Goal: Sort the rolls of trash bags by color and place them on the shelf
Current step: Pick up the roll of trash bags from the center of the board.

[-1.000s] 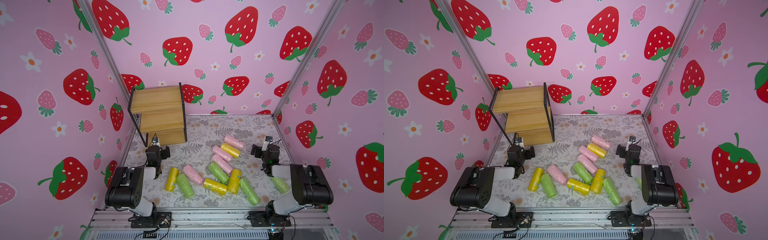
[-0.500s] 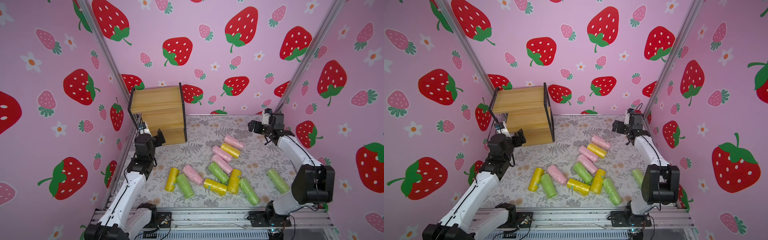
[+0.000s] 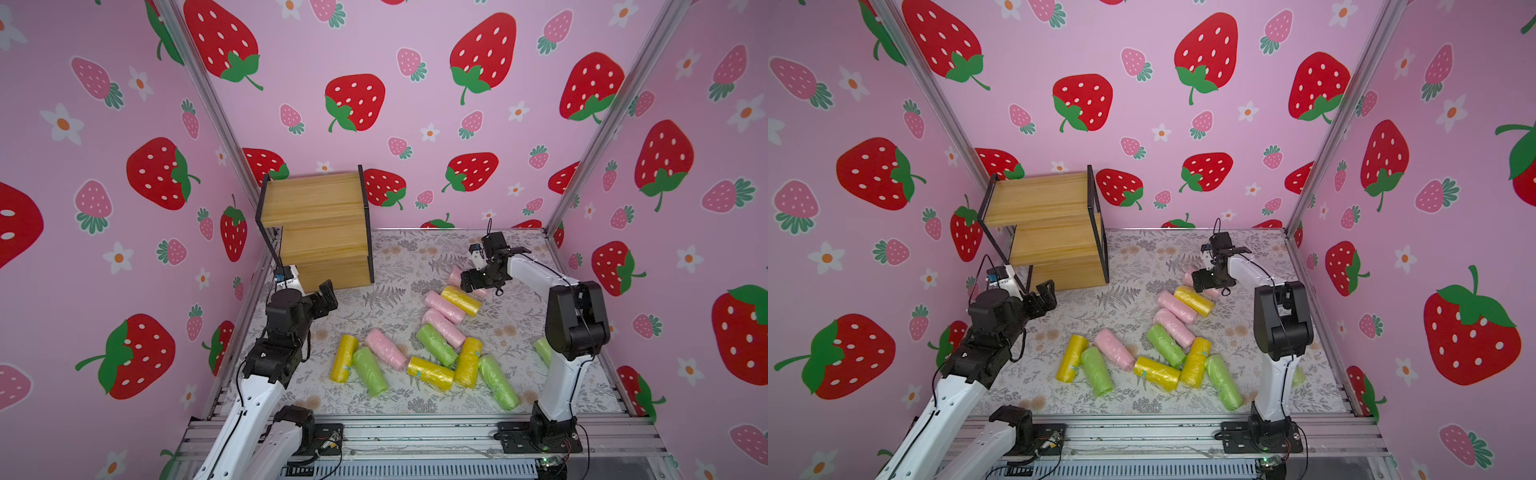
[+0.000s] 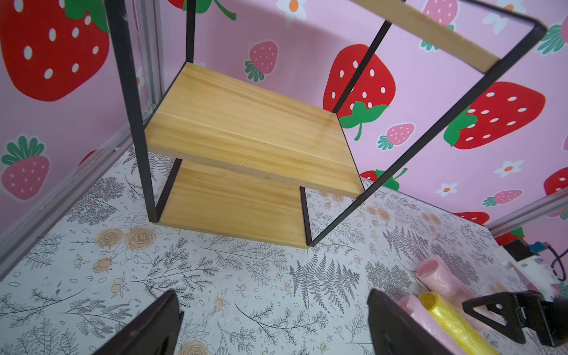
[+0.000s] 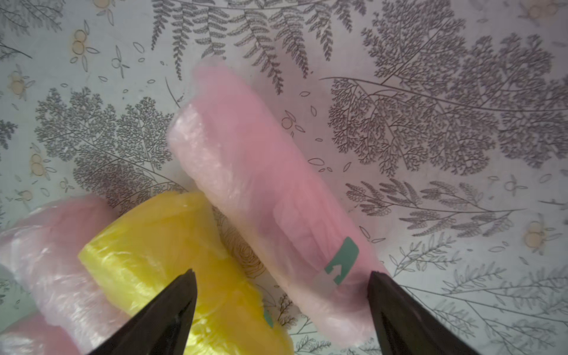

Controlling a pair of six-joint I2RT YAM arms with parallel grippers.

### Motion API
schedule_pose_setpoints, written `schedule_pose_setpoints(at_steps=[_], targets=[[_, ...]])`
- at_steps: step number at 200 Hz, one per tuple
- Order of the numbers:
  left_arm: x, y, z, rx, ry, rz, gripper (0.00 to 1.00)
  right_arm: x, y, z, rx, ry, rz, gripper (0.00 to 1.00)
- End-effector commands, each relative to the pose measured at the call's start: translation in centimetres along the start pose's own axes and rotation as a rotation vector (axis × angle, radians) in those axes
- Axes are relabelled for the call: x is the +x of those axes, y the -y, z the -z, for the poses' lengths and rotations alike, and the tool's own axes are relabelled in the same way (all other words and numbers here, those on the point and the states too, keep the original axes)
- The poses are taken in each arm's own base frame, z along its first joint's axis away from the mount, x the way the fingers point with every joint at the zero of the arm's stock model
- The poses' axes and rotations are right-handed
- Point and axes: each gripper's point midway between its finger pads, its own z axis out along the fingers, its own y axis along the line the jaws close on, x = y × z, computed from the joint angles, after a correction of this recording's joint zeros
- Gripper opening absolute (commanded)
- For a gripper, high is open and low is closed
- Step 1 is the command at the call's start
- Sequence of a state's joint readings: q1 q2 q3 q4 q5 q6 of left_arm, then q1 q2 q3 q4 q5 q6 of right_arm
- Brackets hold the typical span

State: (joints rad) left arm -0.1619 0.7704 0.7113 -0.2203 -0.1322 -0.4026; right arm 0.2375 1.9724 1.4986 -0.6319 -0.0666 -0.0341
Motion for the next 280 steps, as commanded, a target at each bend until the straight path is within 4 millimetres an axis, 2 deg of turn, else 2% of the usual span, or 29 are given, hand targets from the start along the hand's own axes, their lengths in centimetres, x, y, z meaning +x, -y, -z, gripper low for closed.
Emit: schedule_pose_setpoints(at_steps=[1, 34, 73, 144, 219, 237, 252, 280], targets=[[0.6, 0.9, -0.2, 0.038, -0.038, 0.019, 0.98, 0.9, 1.5, -0.5, 0.097, -0.063, 0.032, 0.93], [1.1, 1.4, -0.4, 0.055, -0.051, 0.016, 0.98, 1.3, 2.2, -1.2, 0.130, -0.086, 0.042, 0.93], [1.3, 1.7, -0.3, 0.065, -0.053, 0.003, 0.98, 1.9, 1.3, -2.7, 0.092, -0.127, 0.044, 0.88], [1.6, 2.2, 0.0, 0.070, -0.054, -0.026, 0.98, 2.2, 0.6, -3.5, 0.078, -0.143, 0.047, 0.78], [2.1, 2.9, 0.1, 0.078, -0.056, -0.061, 0.98, 3.1, -0.5, -3.5, 0.074, -0.156, 0.023, 0.45], [2.2, 3.1, 0.2, 0.080, -0.054, -0.069, 0.98, 3.3, -0.8, -3.3, 0.075, -0.157, 0.009, 0.32], [2.2, 3.2, 0.3, 0.081, -0.053, -0.078, 0.98, 3.3, -1.0, -3.0, 0.074, -0.153, -0.001, 0.21], [2.2, 3.5, 0.6, 0.088, -0.049, -0.090, 0.98, 3.0, -1.6, -1.7, 0.050, -0.128, -0.023, 0.12]])
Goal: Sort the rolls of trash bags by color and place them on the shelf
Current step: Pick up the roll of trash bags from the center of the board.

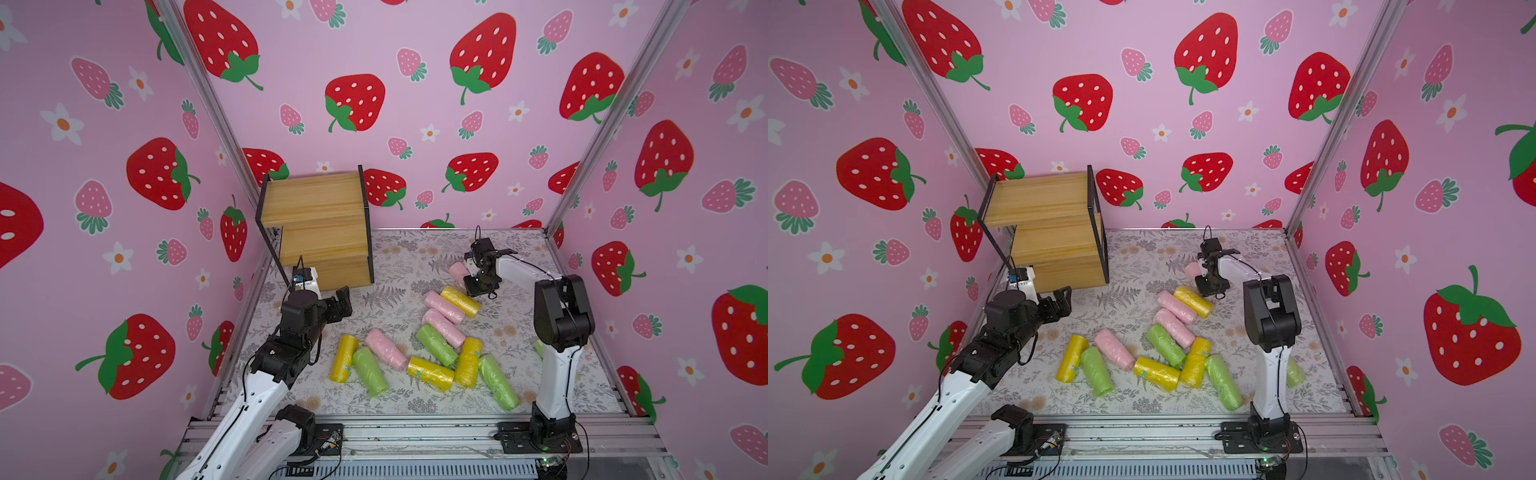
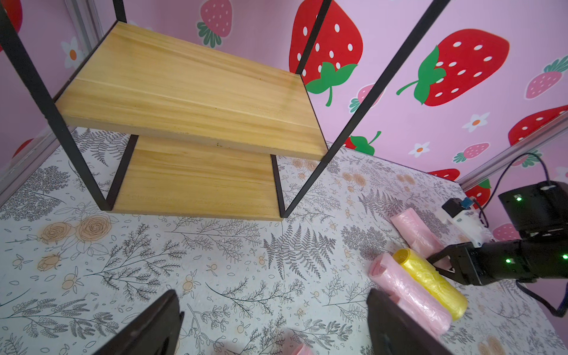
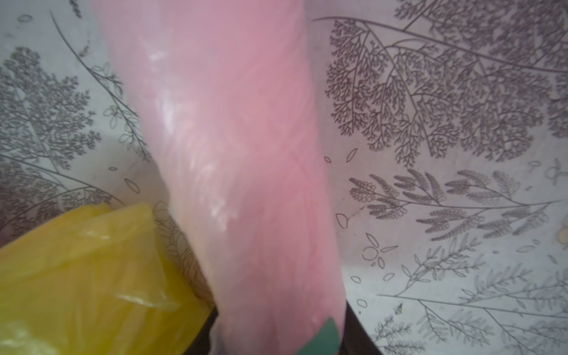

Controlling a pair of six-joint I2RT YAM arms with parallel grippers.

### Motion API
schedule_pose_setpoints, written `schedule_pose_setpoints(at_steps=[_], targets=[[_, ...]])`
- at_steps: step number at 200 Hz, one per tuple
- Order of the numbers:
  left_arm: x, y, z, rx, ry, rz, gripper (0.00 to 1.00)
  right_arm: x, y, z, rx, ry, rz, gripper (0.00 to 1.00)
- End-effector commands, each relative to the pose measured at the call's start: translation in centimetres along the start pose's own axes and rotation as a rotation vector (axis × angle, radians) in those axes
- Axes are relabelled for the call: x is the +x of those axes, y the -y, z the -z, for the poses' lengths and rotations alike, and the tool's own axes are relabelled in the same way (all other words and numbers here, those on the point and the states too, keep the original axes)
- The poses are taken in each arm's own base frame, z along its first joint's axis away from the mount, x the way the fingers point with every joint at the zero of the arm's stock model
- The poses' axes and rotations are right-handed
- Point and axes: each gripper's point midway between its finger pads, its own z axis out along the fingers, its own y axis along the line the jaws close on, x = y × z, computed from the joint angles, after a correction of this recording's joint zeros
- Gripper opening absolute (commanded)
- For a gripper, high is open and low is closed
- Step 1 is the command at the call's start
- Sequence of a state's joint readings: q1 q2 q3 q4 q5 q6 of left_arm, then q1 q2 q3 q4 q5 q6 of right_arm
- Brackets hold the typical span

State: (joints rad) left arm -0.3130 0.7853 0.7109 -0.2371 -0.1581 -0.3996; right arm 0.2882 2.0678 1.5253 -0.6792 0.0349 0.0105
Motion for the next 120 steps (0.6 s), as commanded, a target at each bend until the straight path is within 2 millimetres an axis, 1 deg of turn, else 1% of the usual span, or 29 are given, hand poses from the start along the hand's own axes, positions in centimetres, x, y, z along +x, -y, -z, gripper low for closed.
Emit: schedule_pose_setpoints(at_steps=[1, 28, 52, 77, 120], targets=[[-0.1, 0.0, 0.4, -0.008, 0.016, -0.026, 0.98, 1.0, -1.1, 1.4, -0.037, -0.011, -0.023, 0.11], [0.0, 0.4, 0.6, 0.005, 0.022, -0.038, 0.99, 0.9, -1.4, 3.3, -0.051, 0.018, -0.042, 0.00], [0.1, 1.2, 0.7, 0.040, 0.019, -0.041, 1.00, 1.1, -1.7, 5.5, -0.068, 0.049, -0.065, 0.00], [0.3, 1.8, 0.8, 0.067, 0.001, -0.022, 1.00, 1.6, -2.0, 8.2, -0.096, 0.092, -0.098, 0.00], [1.1, 1.4, 0.7, 0.041, -0.048, 0.009, 1.00, 2.6, -2.9, 12.3, -0.171, 0.152, -0.144, 0.00]])
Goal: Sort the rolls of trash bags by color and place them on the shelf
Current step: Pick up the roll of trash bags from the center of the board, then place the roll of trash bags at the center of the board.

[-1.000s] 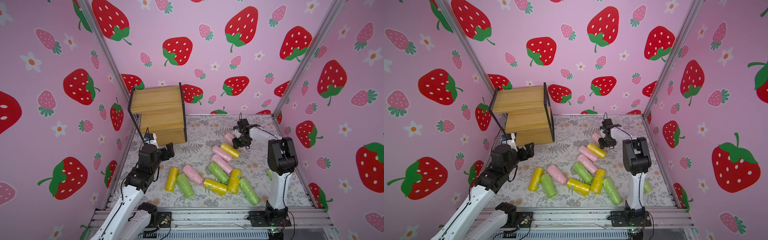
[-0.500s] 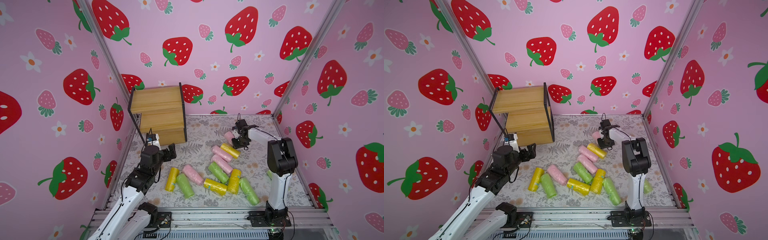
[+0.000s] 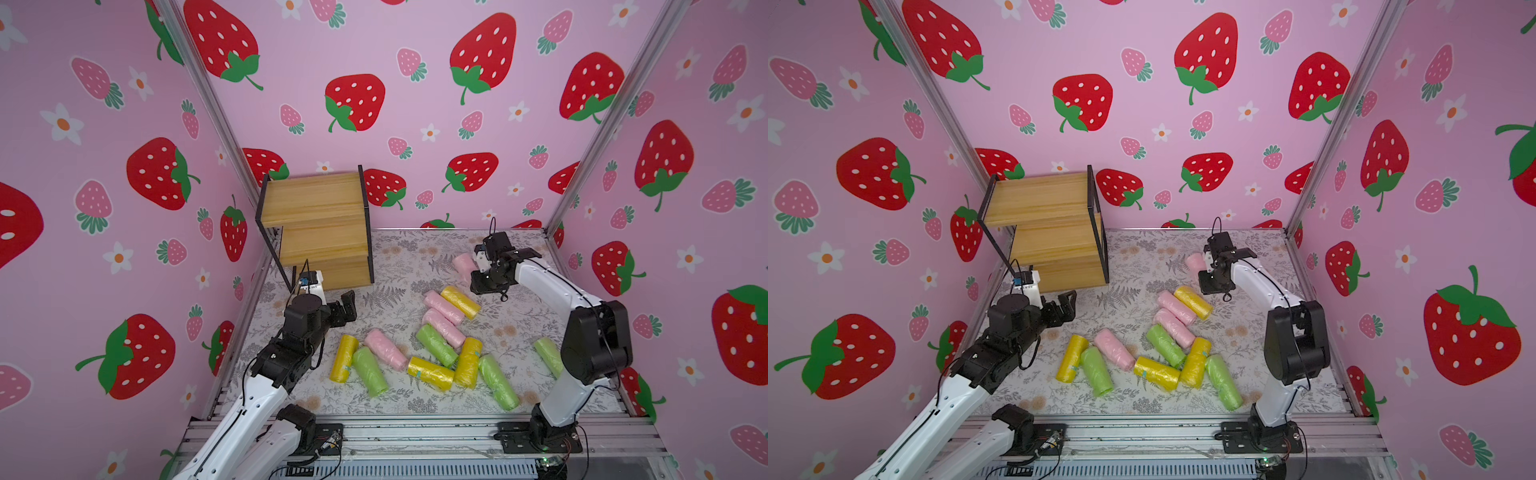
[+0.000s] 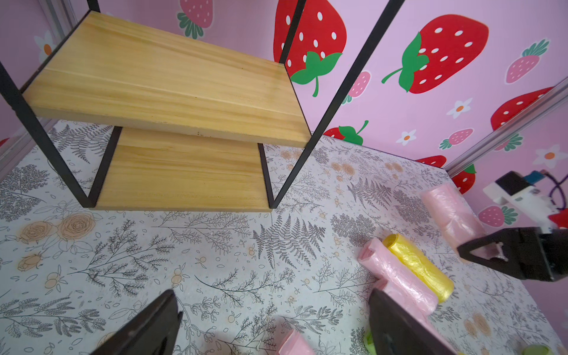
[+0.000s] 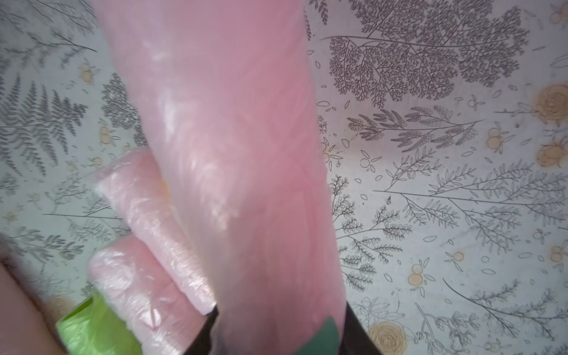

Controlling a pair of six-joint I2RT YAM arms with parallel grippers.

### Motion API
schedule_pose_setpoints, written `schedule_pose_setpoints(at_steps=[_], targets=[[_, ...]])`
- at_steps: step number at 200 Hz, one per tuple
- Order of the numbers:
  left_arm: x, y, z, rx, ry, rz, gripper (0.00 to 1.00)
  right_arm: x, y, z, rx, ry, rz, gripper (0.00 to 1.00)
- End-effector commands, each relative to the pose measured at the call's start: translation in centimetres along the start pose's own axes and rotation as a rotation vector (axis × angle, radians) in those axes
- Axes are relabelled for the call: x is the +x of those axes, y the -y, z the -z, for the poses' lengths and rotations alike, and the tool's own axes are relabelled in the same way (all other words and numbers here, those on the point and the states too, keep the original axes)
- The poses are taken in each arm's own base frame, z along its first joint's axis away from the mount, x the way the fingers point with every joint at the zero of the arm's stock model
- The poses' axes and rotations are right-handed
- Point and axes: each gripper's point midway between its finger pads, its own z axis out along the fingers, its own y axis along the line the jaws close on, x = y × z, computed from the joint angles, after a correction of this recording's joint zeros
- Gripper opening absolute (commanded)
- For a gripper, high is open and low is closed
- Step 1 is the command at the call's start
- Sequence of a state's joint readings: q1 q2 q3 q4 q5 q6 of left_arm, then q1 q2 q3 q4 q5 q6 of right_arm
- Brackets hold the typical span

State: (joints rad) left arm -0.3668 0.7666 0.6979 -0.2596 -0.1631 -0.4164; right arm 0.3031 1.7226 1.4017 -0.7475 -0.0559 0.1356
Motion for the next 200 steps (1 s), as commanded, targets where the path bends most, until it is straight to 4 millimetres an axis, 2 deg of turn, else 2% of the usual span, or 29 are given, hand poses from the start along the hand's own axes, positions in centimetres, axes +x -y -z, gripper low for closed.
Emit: schedule_pose_setpoints(at_steps=[1, 23, 48, 78, 110, 134, 162, 181, 191, 200], targets=[[-0.2, 0.3, 0.2, 0.004, -0.018, 0.017, 1.00, 0.9, -1.3, 2.0, -0.064, 0.006, -0.041, 0.00], [-0.2, -0.2, -0.1, -0.034, -0.026, 0.012, 0.99, 1.2, -1.6, 3.1, -0.088, 0.032, -0.050, 0.00], [-1.0, 1.1, -1.0, 0.010, -0.026, -0.011, 1.00, 1.8, -1.2, 2.6, -0.071, 0.030, -0.051, 0.00], [-2.2, 2.9, -2.0, 0.064, -0.047, -0.029, 0.98, 2.6, 0.9, -0.9, 0.010, -0.040, -0.063, 0.00], [-2.7, 3.8, -1.9, 0.107, -0.035, -0.021, 0.98, 3.5, 3.7, -5.0, 0.078, -0.158, -0.126, 0.00], [-3.2, 4.0, -1.5, 0.121, -0.006, -0.034, 0.99, 3.5, 5.0, -6.5, 0.124, -0.184, -0.152, 0.00], [-3.7, 4.1, -1.4, 0.118, -0.002, -0.064, 0.99, 3.2, 6.1, -7.4, 0.175, -0.205, -0.144, 0.00], [-3.7, 3.9, -1.4, 0.108, -0.003, -0.069, 0.99, 3.1, 6.1, -7.6, 0.175, -0.216, -0.135, 0.15], [-3.8, 3.6, -1.2, 0.092, 0.004, -0.065, 0.99, 3.1, 5.8, -7.6, 0.158, -0.219, -0.135, 0.32], [-3.9, 3.1, -1.1, 0.067, 0.013, -0.062, 1.00, 3.0, 5.5, -7.3, 0.141, -0.214, -0.135, 0.58]])
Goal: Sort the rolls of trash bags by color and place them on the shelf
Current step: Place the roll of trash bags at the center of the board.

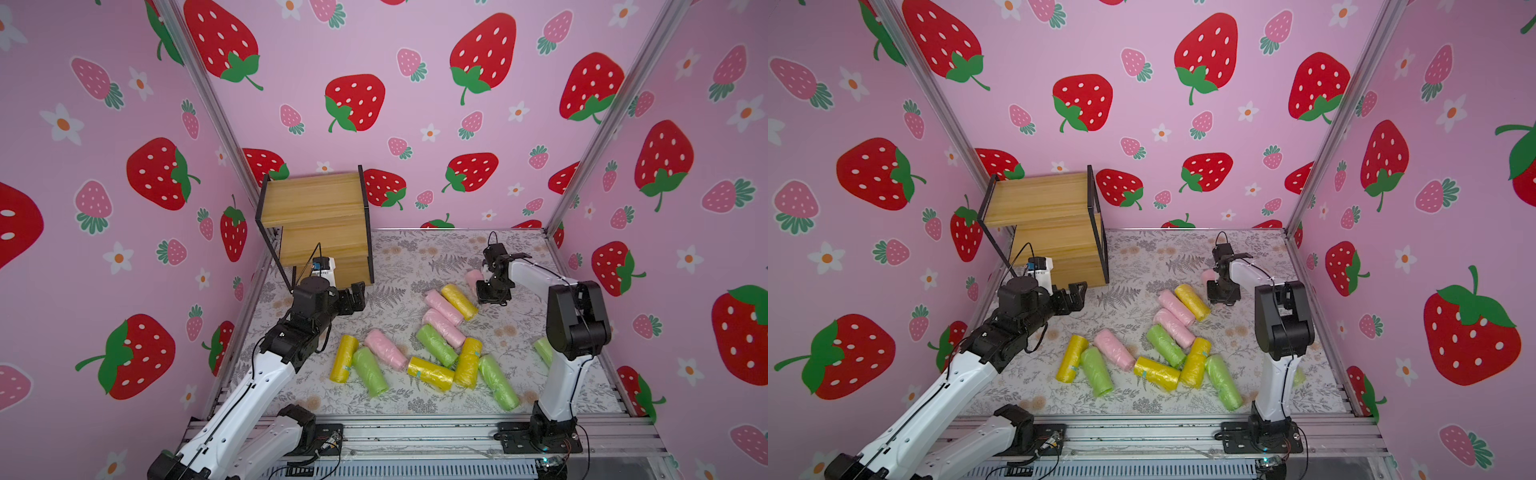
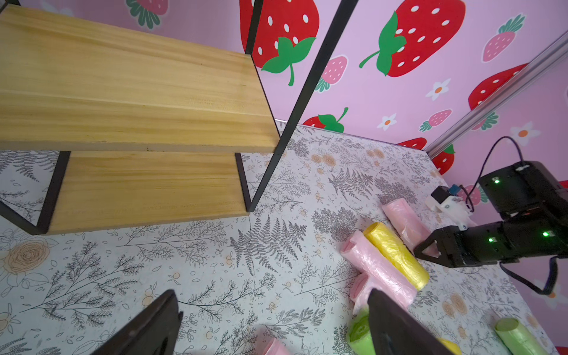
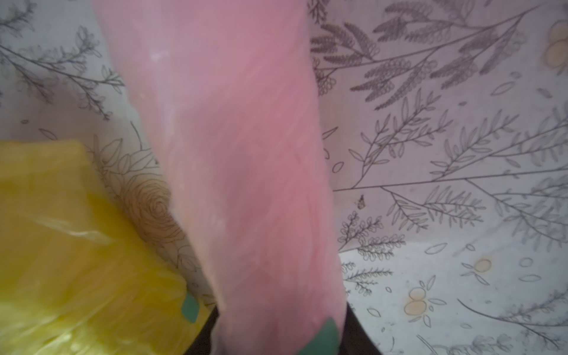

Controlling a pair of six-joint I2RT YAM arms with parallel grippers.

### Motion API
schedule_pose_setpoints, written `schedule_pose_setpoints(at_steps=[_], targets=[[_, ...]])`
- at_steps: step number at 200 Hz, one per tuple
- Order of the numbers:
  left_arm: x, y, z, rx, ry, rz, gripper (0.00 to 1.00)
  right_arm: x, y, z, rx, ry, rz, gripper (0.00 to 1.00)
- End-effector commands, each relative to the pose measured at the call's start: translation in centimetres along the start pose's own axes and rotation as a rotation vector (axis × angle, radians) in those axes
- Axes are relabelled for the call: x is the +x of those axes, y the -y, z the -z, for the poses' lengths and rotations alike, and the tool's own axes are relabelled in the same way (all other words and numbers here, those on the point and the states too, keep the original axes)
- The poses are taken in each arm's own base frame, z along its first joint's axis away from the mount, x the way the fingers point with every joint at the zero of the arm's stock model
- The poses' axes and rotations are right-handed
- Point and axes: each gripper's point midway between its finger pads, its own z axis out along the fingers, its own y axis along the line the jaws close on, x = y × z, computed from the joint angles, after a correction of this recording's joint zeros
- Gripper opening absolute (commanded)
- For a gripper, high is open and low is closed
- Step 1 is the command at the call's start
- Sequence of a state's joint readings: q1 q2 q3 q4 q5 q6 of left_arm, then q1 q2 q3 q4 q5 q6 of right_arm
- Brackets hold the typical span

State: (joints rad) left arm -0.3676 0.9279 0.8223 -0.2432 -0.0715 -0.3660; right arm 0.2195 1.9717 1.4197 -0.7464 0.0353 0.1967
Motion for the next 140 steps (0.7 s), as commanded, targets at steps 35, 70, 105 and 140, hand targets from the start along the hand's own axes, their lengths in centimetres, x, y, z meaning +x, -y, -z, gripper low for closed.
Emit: schedule_pose_setpoints(at_steps=[35, 70, 105, 140], targets=[[-2.6, -2.2, 2.3, -0.143, 0.077, -0.013, 1.00, 0.1, -1.3, 5.4, -0.061, 0.075, -0.005, 0.97], [-3.2, -3.8, 3.4, -0.209, 0.069, 0.011, 1.00, -2.5, -5.6, 13.3, -0.279, 0.338, 0.016, 0.99], [-4.5, -4.9, 5.2, -0.210, 0.179, 0.063, 1.00, -5.0, -14.5, 21.5, -0.636, 0.699, 0.140, 0.95], [-5.4, -6.5, 6.9, -0.203, 0.287, 0.126, 0.99, -6.4, -22.2, 22.8, -0.798, 0.779, 0.265, 0.94]])
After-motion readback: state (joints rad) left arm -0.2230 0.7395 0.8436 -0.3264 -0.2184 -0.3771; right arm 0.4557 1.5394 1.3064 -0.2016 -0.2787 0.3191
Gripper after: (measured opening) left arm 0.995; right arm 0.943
